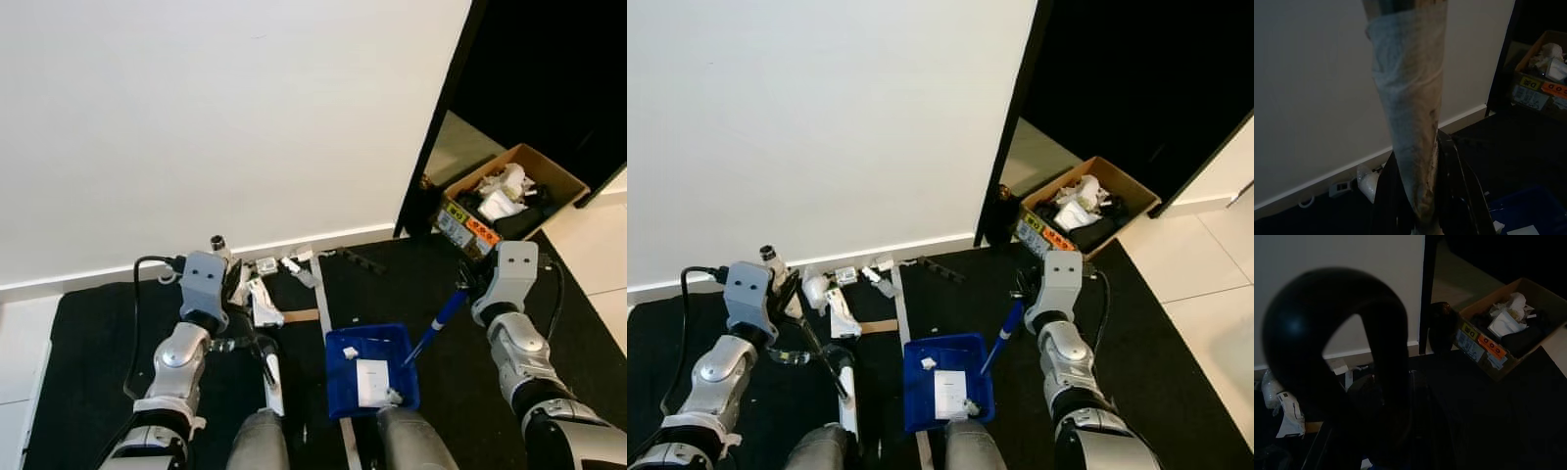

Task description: Sweep floor

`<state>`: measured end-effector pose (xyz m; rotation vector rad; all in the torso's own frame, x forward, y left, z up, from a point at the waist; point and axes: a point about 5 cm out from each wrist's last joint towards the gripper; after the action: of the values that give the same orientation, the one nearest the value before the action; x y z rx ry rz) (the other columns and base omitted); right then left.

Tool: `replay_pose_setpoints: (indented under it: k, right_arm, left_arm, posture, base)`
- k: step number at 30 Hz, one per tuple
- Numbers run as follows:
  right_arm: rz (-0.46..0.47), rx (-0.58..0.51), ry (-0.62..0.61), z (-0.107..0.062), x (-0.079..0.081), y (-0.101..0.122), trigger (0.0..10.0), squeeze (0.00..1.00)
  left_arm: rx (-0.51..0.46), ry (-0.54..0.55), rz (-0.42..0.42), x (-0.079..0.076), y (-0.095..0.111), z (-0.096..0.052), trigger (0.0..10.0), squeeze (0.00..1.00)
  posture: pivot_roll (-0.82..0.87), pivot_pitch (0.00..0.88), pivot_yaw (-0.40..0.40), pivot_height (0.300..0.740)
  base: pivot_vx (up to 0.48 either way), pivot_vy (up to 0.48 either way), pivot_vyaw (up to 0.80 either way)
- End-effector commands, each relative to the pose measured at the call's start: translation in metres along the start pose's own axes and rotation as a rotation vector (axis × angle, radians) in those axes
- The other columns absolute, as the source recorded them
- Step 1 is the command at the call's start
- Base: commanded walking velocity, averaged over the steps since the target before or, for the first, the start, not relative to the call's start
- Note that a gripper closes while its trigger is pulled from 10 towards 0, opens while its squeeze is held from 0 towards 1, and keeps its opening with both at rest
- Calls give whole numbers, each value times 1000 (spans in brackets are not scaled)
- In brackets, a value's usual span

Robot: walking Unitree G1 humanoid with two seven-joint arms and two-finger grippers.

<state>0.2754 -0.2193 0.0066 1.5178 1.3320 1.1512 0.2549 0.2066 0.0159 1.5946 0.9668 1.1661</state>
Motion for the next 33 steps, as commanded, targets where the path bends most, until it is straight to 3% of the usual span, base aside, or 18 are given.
replay_pose_setpoints:
  k: [1, 33]
  right_arm:
    - [14, 10, 0, -1, 1, -4, 10000, 0]
    - [8, -5, -12, 2, -2, 4, 10000, 0]
  left_arm:
    - [44, -4, 34, 1, -8, -6, 10000, 0]
    - [47, 7, 12, 3, -5, 2, 10000, 0]
  posture:
    - [53, 4, -13, 740]
    - [41, 3, -7, 740]
  base:
    - [0, 0, 0]
    - [0, 0, 0]
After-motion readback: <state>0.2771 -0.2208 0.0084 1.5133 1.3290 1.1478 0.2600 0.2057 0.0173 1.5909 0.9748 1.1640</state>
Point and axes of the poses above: a point about 5 cm out from each wrist's last joint towards the gripper, its own z axis pointing out of the wrist towards the gripper, its own y axis along the axis of the wrist's last joint, x = y × z, and after that the axes turned 6 degrees about z, right-handed
